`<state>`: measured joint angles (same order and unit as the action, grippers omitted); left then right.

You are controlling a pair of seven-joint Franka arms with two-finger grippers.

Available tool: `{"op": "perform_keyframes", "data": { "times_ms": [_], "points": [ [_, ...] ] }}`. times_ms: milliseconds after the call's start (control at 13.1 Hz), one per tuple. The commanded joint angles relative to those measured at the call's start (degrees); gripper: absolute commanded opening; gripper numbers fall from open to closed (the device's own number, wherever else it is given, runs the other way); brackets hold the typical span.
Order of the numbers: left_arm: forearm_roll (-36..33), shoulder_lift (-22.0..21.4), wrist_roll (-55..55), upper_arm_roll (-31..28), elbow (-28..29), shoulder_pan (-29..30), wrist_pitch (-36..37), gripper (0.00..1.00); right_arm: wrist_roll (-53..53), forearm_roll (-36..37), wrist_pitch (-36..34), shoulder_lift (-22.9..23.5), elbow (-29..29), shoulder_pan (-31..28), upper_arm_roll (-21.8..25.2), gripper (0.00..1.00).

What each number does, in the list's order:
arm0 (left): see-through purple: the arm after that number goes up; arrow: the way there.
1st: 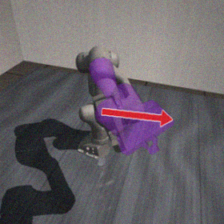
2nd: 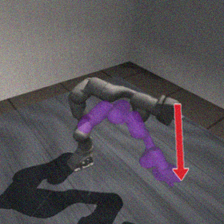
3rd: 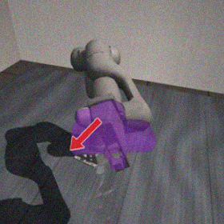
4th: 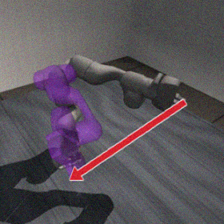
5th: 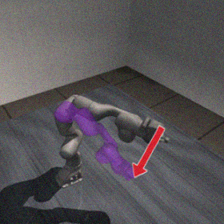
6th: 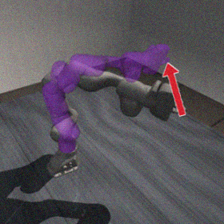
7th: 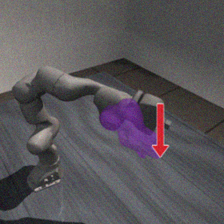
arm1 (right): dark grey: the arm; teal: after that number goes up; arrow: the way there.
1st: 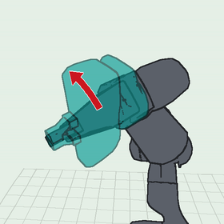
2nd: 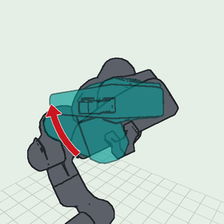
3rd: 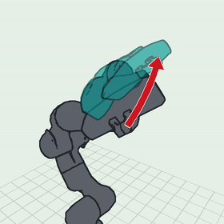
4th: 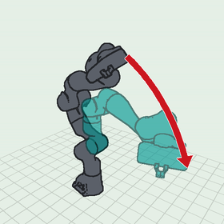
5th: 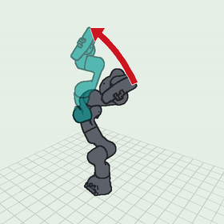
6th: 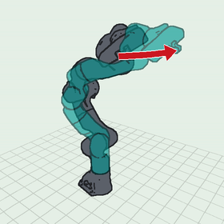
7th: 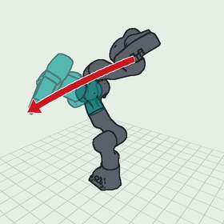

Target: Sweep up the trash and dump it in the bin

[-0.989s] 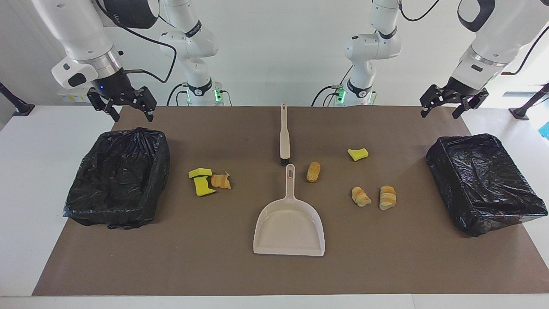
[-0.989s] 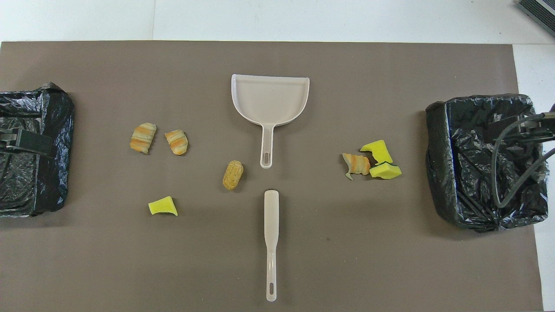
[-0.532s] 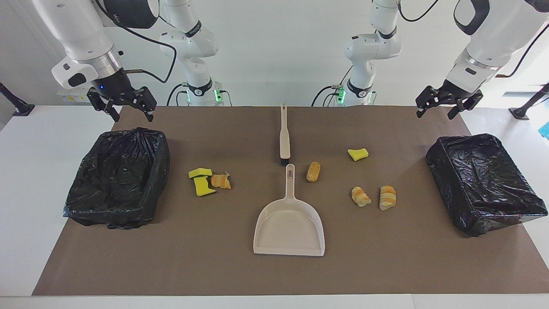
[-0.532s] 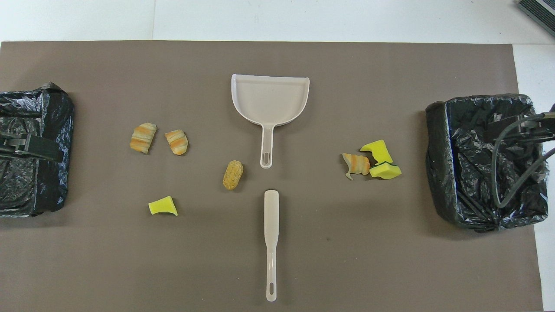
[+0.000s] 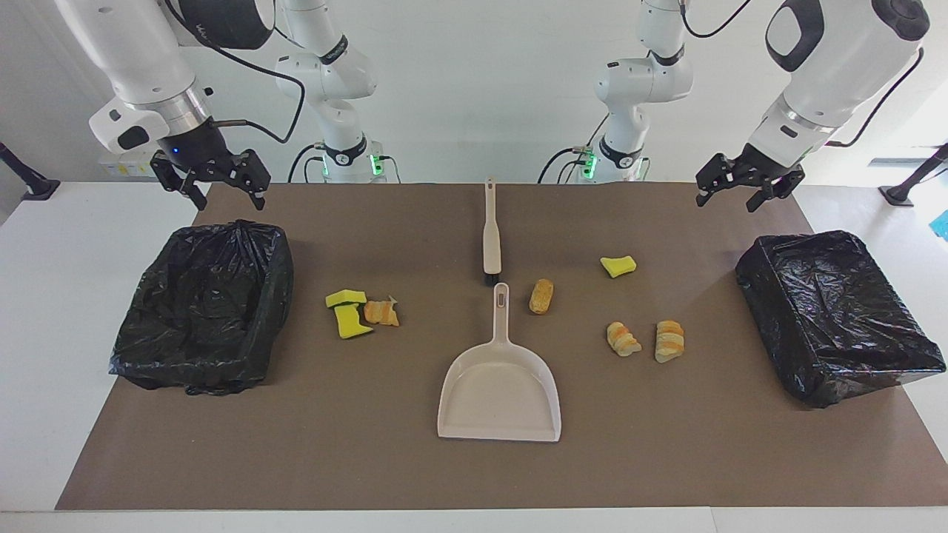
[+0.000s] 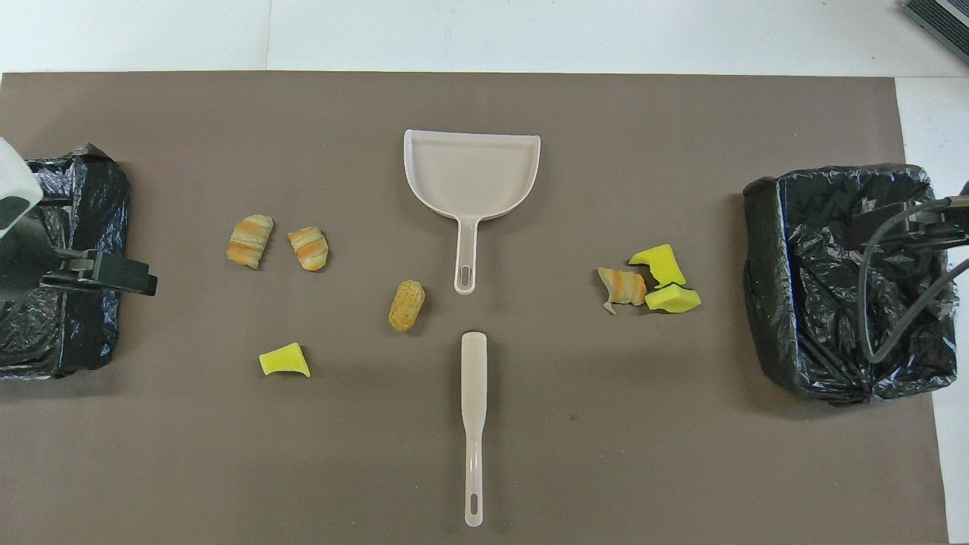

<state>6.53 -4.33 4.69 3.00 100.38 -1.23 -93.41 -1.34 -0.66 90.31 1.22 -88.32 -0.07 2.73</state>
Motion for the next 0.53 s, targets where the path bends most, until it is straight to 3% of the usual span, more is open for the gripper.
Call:
{"op": "perform_keyframes", "data": {
  "times_ms": [0, 228, 456],
  "points": [
    [0.68, -2.61, -0.21, -0.45, 4.82, -5.60, -4.31, 1.00, -1.04, -0.57, -0.49, -1.05, -0.89, -0.37, -0.18, 1.00],
    [1.82, -3.31, -4.49, -0.45, 6.75, -12.71, -6.60, 1.00, -1.04, -0.57, -0.40, -1.05, -0.80, -0.37, -0.10, 1.00],
    [1.82, -6.29, -15.81, -0.36, 12.89, -20.10, -11.59, 1.00, -1.04, -0.57, -0.49, -1.05, -0.80, -0.37, -0.10, 1.00]
  ]
}}
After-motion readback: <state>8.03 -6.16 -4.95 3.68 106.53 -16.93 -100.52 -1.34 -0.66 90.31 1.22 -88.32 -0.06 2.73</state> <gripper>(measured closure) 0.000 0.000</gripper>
